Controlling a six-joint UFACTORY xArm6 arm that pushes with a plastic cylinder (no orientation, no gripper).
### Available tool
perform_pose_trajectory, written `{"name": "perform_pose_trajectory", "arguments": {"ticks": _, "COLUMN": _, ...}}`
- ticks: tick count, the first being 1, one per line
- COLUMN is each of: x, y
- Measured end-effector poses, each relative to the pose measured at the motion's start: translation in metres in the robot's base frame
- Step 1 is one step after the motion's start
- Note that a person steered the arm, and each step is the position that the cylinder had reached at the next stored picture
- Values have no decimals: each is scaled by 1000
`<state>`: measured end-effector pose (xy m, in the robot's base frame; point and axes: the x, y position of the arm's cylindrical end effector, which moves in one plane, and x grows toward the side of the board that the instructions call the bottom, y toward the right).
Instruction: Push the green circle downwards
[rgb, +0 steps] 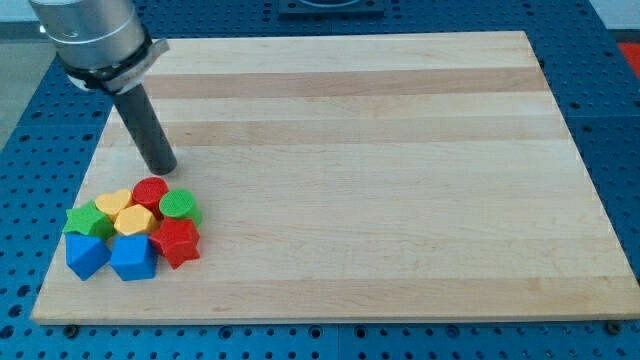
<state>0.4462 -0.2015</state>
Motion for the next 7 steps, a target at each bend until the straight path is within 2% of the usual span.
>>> {"name": "perform_pose_trajectory", "arguments": {"ticks": 2, "x": 32, "y": 0}}
{"name": "perform_pose_trajectory", "arguments": {"ticks": 3, "x": 35, "y": 0}}
{"name": "perform_pose_trajectory", "arguments": {"ticks": 5, "x": -13, "y": 0}}
{"name": "perform_pose_trajectory", "arguments": {"ticks": 6, "x": -23, "y": 24}}
{"name": "perform_pose_trajectory", "arguments": {"ticks": 7, "x": 2, "y": 50}}
